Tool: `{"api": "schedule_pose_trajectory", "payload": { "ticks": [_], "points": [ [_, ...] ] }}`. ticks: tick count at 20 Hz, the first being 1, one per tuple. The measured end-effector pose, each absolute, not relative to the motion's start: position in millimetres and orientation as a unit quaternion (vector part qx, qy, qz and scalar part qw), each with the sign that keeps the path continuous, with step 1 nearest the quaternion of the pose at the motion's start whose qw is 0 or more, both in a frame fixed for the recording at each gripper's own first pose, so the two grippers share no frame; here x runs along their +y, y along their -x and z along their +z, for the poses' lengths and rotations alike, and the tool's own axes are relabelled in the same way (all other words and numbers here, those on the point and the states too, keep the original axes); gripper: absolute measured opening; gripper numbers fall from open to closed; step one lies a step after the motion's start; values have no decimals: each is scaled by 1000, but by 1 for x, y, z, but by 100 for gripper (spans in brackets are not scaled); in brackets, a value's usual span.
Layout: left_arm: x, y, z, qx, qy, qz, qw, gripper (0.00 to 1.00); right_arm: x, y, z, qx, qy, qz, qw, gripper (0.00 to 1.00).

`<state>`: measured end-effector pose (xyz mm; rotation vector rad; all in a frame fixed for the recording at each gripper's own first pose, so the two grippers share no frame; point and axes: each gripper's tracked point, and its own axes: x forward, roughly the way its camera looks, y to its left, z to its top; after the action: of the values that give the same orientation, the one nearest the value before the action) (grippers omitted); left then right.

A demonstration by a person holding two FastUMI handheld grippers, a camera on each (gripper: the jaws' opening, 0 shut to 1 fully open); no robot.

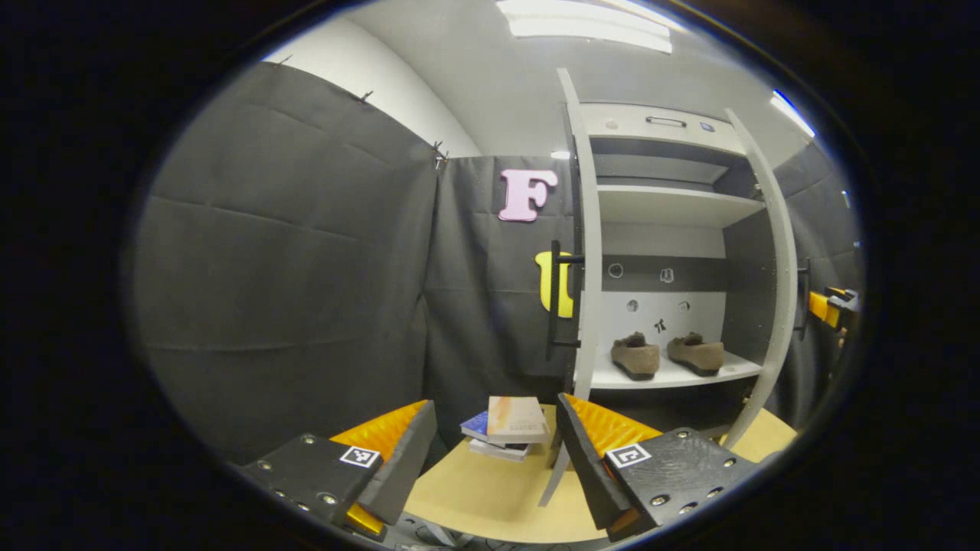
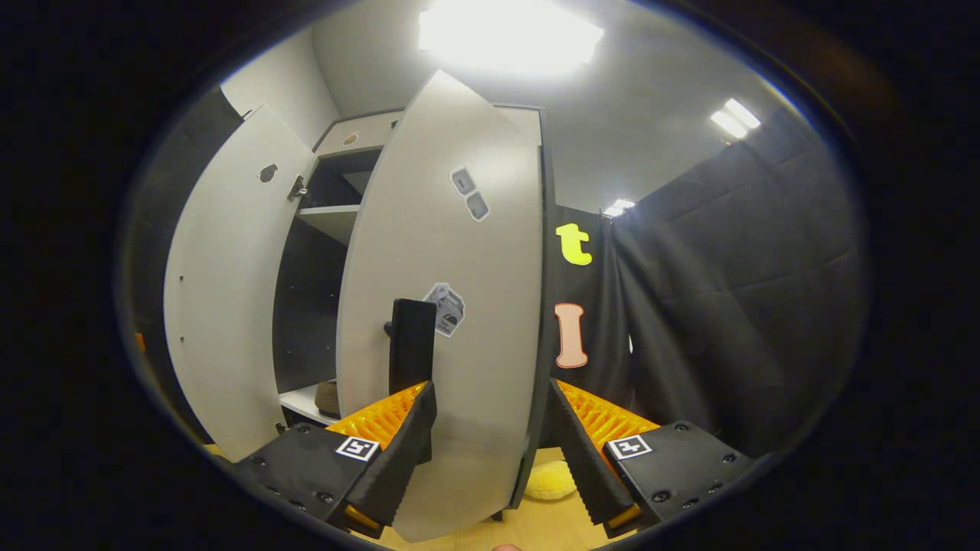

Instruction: Grab one shoe with the right hand and put it into the shoe cabinet, grab the other shoe with the left hand and put it into the shoe cabinet; then close the right door with the right hand and the left door with the left hand.

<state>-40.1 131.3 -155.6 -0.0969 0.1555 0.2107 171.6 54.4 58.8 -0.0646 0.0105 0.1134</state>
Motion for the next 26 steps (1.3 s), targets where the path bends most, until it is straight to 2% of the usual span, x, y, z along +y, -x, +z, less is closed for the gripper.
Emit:
{"api": "schedule_pose_trajectory", "payload": {
  "ticks": [2, 3, 8, 11, 14, 15, 16, 22, 26],
  "points": [
    [135, 41, -160, 80, 49, 114, 989, 94, 75, -183, 56, 8, 27, 74, 997, 90],
    [137, 41, -162, 82, 49, 119, 988, 94, 83, -187, 55, 8, 25, 79, 997, 93],
    [142, 37, -164, 85, 52, 131, 986, 94, 90, -197, 53, 6, 29, 92, 995, 93],
    [148, 18, -159, 79, 50, 127, 988, 94, 73, -189, 60, -8, 27, 83, 996, 98],
    [157, -4, -150, 69, 58, 123, 988, 94, 48, -176, 65, -18, 27, 69, 997, 97],
    [163, -15, -147, 64, 61, 124, 988, 91, 39, -172, 65, -17, 29, 64, 997, 97],
    [166, -25, -148, 62, 64, 126, 988, 94, 30, -167, 64, -17, 30, 58, 998, 97],
    [179, -85, -136, 51, 58, 122, 990, 94, -15, -152, 50, 1, 31, 23, 999, 97],
    [159, -100, -132, 46, 61, 105, 992, 94, -27, -146, 39, 16, 34, 16, 999, 97]
  ]
}}
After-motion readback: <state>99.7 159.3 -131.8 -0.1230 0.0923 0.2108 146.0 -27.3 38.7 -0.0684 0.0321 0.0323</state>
